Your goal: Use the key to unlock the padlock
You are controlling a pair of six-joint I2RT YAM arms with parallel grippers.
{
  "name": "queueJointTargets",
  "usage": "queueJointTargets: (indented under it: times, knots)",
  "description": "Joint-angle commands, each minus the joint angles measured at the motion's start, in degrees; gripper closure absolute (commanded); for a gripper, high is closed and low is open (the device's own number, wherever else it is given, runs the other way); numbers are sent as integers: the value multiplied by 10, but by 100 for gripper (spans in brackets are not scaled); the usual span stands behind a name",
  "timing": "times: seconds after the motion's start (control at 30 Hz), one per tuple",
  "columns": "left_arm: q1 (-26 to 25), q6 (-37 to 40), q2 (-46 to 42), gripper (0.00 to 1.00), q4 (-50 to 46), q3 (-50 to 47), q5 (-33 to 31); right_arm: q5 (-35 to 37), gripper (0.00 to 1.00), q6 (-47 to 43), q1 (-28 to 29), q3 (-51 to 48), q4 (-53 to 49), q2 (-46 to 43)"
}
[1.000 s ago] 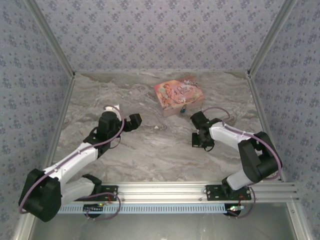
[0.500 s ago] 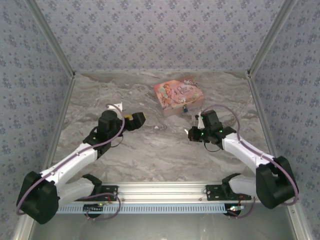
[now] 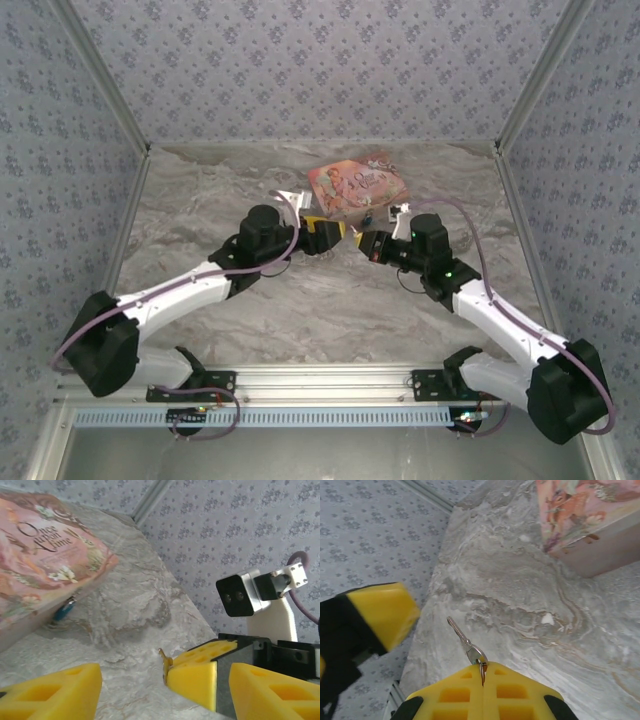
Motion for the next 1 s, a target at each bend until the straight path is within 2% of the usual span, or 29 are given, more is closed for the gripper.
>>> queueJointTargets:
  times: [0.0,0.3,0.67,0.77,0.87,0.97]
  knots:
    - [-11,-12,24,35,52,32,15,-15,100,23,14,21,24,-10]
    - [-15,-40,60,53,65,46,8,-14,100,36,28,10,53,-10]
    - [-16,-38,60,90,59,51,8,-13,100,45,28,7,61,-9]
    - [-15,-27,49,100,46,50,2,-21,94,26,23,6,46,-14]
    - [-15,-5,28,100,19,52,-9,-56,86,-3,2,4,34,-20]
    - [-16,26,4,100,-17,60,-11,-110,75,-26,-32,2,35,-25]
